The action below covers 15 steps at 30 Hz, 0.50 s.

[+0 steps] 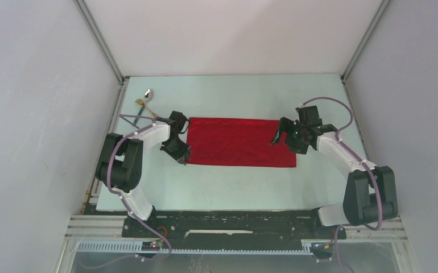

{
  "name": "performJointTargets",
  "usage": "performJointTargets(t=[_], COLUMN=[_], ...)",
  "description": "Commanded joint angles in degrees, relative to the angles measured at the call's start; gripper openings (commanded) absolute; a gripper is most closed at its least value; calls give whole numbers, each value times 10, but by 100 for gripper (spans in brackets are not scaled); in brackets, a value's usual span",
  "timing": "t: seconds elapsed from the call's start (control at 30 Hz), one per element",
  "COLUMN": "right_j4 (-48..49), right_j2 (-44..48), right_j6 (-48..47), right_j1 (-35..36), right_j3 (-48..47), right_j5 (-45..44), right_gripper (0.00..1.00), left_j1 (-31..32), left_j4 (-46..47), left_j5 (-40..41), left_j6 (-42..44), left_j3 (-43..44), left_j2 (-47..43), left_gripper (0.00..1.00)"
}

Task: Fold the napkin into a case and place the utensils inside
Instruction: Move the rectangle-folded napkin to the center of the board.

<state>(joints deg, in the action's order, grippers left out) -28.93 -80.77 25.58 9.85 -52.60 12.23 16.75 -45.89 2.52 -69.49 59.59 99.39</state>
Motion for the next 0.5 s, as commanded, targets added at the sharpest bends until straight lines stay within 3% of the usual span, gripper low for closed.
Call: performJointTargets(t=[0.0, 0.07, 0.2, 0.47], right_j4=[10, 14, 4, 6], right_j2=[38, 43, 38, -6], right_j6=[-19, -19, -14, -28], right_j1=[-11, -16, -37, -122], right_j3=[12, 19, 23, 28], right_j5=[-4, -3, -12, 4], right_gripper=[100, 100, 100, 98], left_j1=[-2, -1, 1, 44], left_j4=[37, 54, 70, 72], left_j5=[47, 45, 30, 7], left_j6=[-9, -9, -12, -34], left_j3=[-21, -36, -54, -91], left_j2=[26, 21, 11, -18], left_gripper=[28, 26, 2, 0])
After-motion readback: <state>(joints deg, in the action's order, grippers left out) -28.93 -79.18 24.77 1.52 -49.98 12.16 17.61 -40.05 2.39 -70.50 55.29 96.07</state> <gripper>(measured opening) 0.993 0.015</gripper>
